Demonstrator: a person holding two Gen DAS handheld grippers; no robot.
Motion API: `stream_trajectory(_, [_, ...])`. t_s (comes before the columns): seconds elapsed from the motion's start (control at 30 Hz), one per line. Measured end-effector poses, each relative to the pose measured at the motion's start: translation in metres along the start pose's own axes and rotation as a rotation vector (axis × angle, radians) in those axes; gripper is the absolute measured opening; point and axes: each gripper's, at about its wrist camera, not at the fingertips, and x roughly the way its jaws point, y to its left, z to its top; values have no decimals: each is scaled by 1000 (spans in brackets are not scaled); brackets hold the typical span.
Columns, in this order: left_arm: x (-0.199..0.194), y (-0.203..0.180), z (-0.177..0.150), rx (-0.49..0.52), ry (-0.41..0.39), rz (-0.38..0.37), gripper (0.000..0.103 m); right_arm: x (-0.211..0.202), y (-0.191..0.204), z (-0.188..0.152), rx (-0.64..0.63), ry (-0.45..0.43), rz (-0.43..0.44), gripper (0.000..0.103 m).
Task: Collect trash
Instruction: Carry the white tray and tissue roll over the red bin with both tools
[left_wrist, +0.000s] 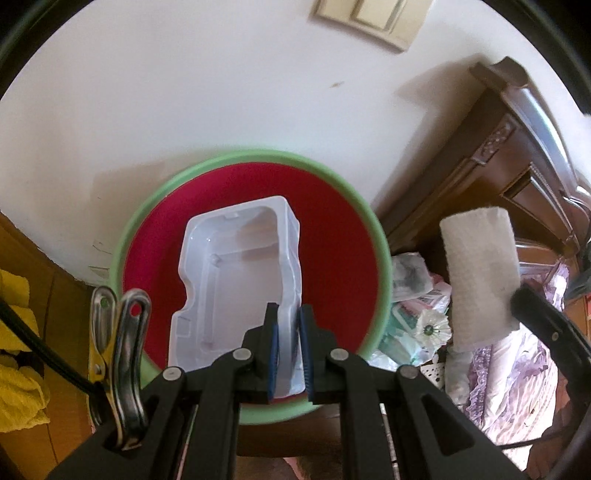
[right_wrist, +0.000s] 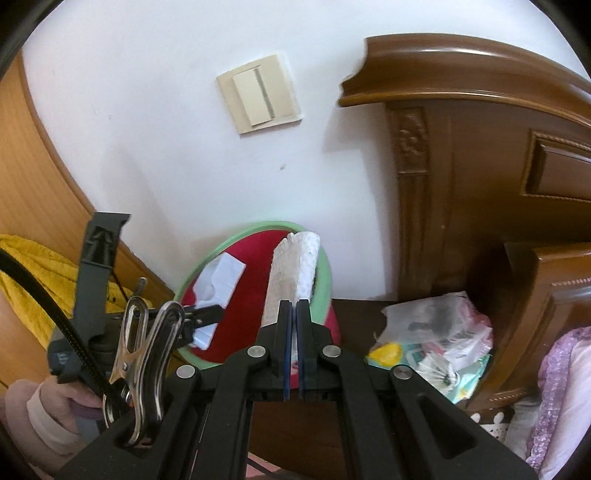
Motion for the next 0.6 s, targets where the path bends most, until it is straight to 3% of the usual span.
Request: stream_trajectory(0.6, [65,16,22,29,107,1,11,87,33,-11,28,152,-37,3])
